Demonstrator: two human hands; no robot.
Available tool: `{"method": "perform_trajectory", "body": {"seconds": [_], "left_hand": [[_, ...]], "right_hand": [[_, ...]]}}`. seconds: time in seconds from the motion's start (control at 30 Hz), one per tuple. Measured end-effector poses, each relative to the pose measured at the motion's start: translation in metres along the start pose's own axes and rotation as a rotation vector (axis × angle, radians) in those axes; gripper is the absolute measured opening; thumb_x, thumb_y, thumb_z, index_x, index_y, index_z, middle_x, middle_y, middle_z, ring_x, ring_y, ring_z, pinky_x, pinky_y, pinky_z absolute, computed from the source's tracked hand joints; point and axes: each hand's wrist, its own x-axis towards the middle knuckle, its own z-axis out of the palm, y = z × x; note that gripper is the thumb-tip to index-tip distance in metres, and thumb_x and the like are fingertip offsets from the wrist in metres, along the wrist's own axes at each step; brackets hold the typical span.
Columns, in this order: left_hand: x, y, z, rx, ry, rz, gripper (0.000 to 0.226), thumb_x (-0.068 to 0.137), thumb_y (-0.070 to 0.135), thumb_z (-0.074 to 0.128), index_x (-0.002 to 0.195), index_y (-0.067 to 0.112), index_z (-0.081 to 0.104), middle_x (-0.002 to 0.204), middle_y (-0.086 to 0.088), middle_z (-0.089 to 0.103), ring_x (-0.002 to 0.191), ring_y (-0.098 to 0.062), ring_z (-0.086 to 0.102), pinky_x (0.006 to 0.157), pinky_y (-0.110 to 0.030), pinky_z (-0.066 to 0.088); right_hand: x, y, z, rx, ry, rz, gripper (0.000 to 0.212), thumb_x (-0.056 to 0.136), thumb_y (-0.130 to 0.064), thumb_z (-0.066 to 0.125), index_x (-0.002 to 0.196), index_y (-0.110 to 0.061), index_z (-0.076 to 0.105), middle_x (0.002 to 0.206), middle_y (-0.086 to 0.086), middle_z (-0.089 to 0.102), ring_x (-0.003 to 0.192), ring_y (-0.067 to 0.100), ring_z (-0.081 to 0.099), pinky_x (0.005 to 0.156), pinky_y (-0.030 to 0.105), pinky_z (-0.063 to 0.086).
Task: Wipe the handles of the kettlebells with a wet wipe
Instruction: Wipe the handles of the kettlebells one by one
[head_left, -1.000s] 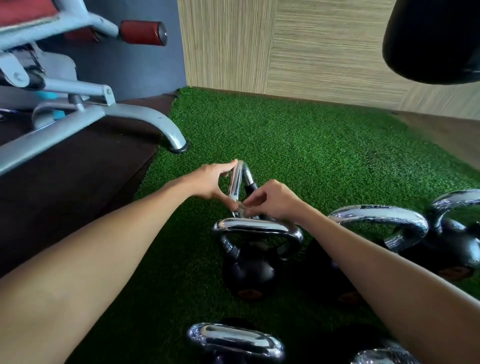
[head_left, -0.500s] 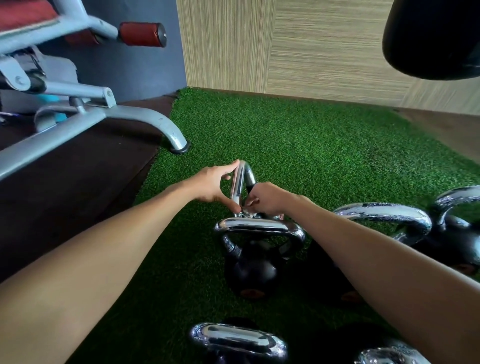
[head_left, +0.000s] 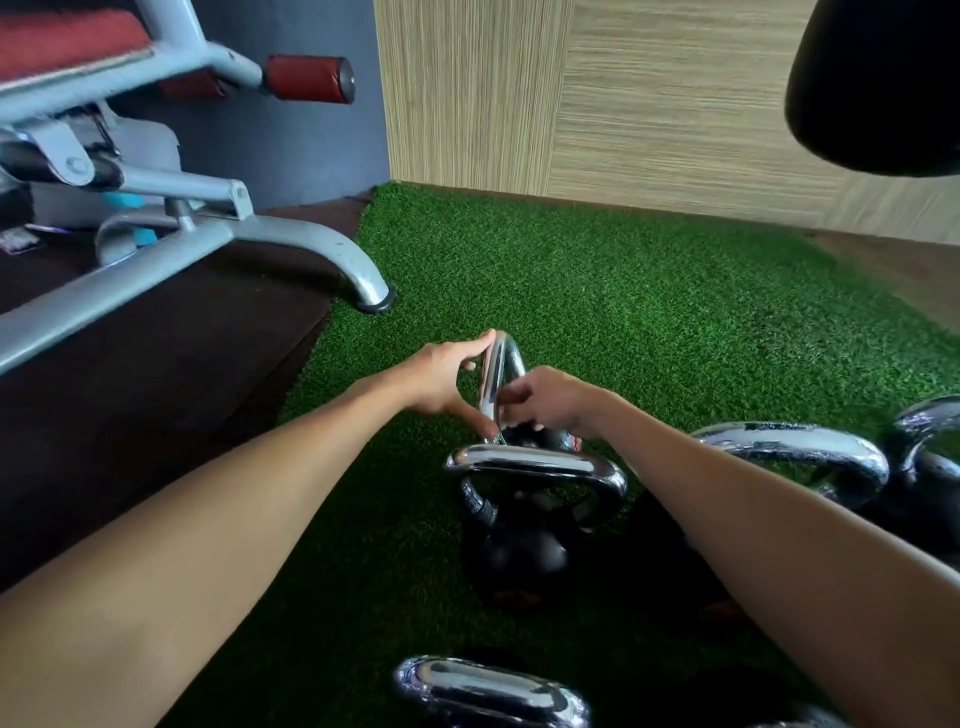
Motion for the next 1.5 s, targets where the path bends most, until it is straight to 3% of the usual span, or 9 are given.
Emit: {"method": "perform_trajectory", "body": {"seconds": [0.13,0.37,0.67,0.8,0.97,1.13,1.33,1.47,1.5], "left_hand": [[0.004,0.001,0.000,0.020,-0.005,-0.009,0.147,0.049,0.060,0.092,0.161,0.038,0.001,0.161,-0.002,0.039,0.149,-0.024,0.034,0.117,-0.047,0.032],[0.007,0.009,0.003,0.018,0.013,0.023,0.145,0.049,0.060,0.093,0.161,0.042,0.003,0.166,-0.004,0.028,0.151,-0.027,0.029,0.118,-0.047,0.031],[0.012,0.008,-0.002,0.117,0.003,0.021,0.144,0.051,0.065,0.089,0.161,0.042,-0.001,0.168,-0.010,0.019,0.120,-0.022,0.058,0.096,-0.040,0.049],[0.008,0.007,0.002,0.097,0.018,0.037,0.144,0.053,0.061,0.091,0.161,0.040,0.000,0.169,-0.006,0.017,0.150,-0.029,0.031,0.116,-0.046,0.035],[0.013,0.006,-0.001,0.125,0.004,0.040,0.147,0.048,0.072,0.088,0.161,0.041,-0.001,0.166,-0.009,0.027,0.074,-0.009,0.058,0.066,-0.030,0.053],[0.012,0.013,-0.002,0.143,0.013,0.046,0.142,0.055,0.066,0.089,0.162,0.038,0.001,0.165,-0.010,0.029,0.108,-0.022,0.067,0.055,-0.023,0.047],[0.023,0.026,-0.010,0.178,-0.012,0.067,0.144,0.051,0.072,0.088,0.163,0.034,0.005,0.138,-0.012,0.057,0.064,-0.011,0.057,0.063,-0.032,0.052],[0.026,0.035,-0.009,0.192,-0.025,0.102,0.151,0.044,0.077,0.086,0.161,0.038,0.000,0.148,-0.012,0.051,0.115,-0.024,0.065,0.092,-0.048,0.056],[0.025,0.039,-0.009,0.194,-0.030,0.109,0.148,0.047,0.076,0.086,0.161,0.040,-0.001,0.148,-0.014,0.051,0.106,-0.021,0.068,0.087,-0.045,0.057]], "right_hand": [[-0.005,0.004,-0.003,0.071,-0.028,-0.017,0.014,0.093,-0.005,0.065,0.101,-0.014,0.072,0.090,0.002,0.073,0.076,0.013,0.065,0.072,0.026,0.049],[0.025,-0.009,-0.008,-0.023,0.421,0.058,0.015,0.096,-0.006,0.060,0.095,-0.005,0.075,0.094,0.016,0.073,0.072,0.022,0.061,0.067,0.037,0.056],[0.038,0.006,-0.009,0.062,0.701,-0.016,0.012,0.088,-0.019,0.076,0.098,-0.014,0.079,0.091,-0.003,0.073,0.072,0.003,0.061,0.061,0.016,0.045],[0.043,0.007,-0.008,0.023,0.746,0.007,0.009,0.088,-0.011,0.076,0.097,-0.012,0.079,0.093,0.002,0.074,0.077,0.010,0.064,0.066,0.019,0.049],[0.051,0.011,-0.004,-0.063,0.698,0.172,0.003,0.087,-0.013,0.077,0.090,-0.011,0.077,0.089,0.005,0.073,0.069,0.010,0.065,0.051,0.024,0.052],[0.046,0.005,-0.013,-0.006,0.723,0.095,0.006,0.087,-0.014,0.078,0.092,-0.011,0.079,0.089,0.004,0.073,0.080,0.015,0.070,0.069,0.030,0.060],[0.017,0.022,-0.024,0.159,0.712,0.221,0.011,0.080,-0.022,0.082,0.083,-0.015,0.074,0.089,0.002,0.071,0.070,0.009,0.062,0.053,0.021,0.049],[-0.011,0.027,-0.039,0.432,0.658,0.306,0.016,0.083,-0.017,0.079,0.095,-0.007,0.075,0.099,0.005,0.072,0.073,0.008,0.062,0.054,0.021,0.048],[-0.016,0.028,-0.041,0.461,0.612,0.312,0.020,0.086,-0.016,0.075,0.103,-0.004,0.074,0.099,0.006,0.070,0.070,0.007,0.059,0.053,0.020,0.044]]}}
